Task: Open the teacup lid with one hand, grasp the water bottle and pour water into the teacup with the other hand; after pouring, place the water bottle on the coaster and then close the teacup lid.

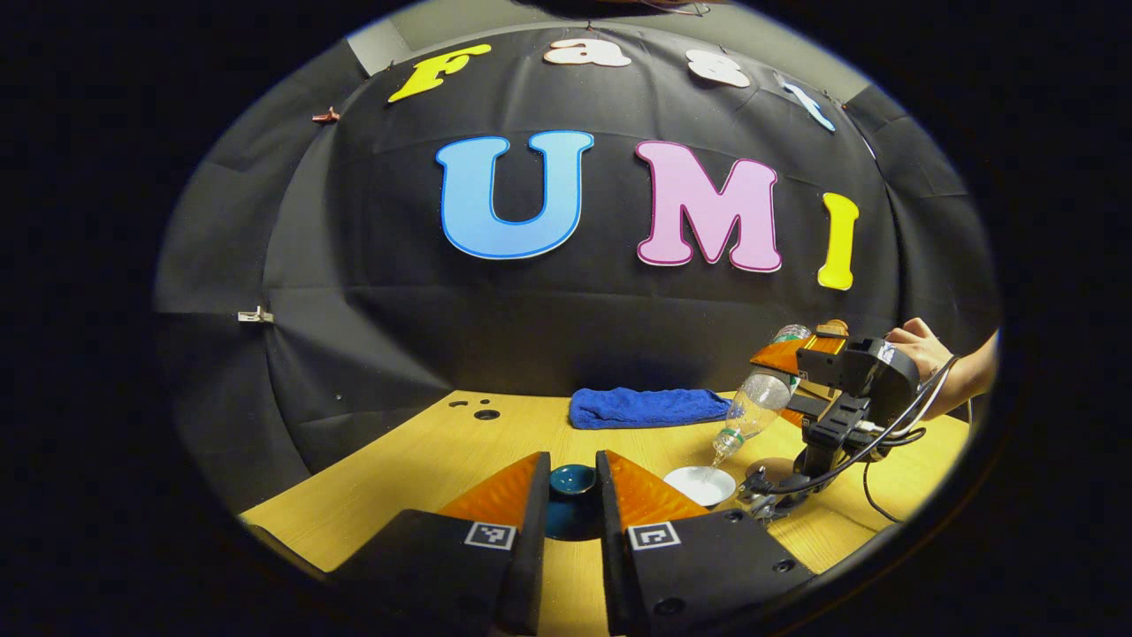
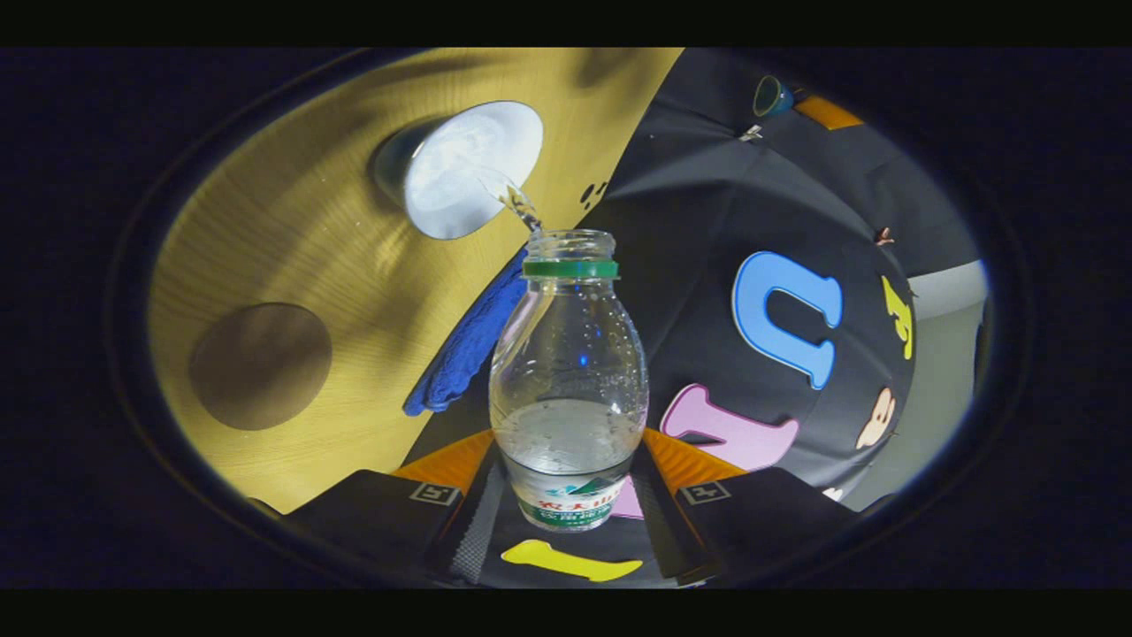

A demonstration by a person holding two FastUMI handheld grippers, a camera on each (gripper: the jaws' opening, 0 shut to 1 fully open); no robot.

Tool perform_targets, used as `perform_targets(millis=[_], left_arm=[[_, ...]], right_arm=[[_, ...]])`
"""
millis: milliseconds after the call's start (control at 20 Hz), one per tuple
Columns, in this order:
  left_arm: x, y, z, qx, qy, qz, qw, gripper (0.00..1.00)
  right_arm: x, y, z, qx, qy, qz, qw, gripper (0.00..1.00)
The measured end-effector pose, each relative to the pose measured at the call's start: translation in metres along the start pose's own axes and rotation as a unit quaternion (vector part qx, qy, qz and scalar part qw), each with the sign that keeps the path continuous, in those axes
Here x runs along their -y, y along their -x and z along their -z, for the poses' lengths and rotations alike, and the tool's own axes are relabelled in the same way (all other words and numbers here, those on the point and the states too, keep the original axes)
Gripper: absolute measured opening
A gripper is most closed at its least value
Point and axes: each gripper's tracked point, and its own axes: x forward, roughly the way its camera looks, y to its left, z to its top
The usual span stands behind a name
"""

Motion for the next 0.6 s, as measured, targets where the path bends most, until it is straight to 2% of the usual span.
perform_targets(millis=[100,150,200,600], left_arm=[[0.000,0.002,-0.001,0.001,0.002,0.000,1.000,0.32],[0.000,0.001,0.001,0.001,0.004,0.000,1.000,0.36],[0.001,0.001,0.001,0.002,0.005,0.001,1.000,0.32],[0.003,0.004,-0.004,0.007,0.007,0.005,1.000,0.32]], right_arm=[[0.014,-0.004,0.000,0.005,0.014,0.017,1.000,0.75],[0.019,-0.006,0.000,0.008,0.023,0.024,0.999,0.74],[0.020,-0.006,0.001,0.010,0.029,0.027,0.999,0.75],[0.031,-0.005,-0.006,0.041,0.084,0.057,0.994,0.75]])
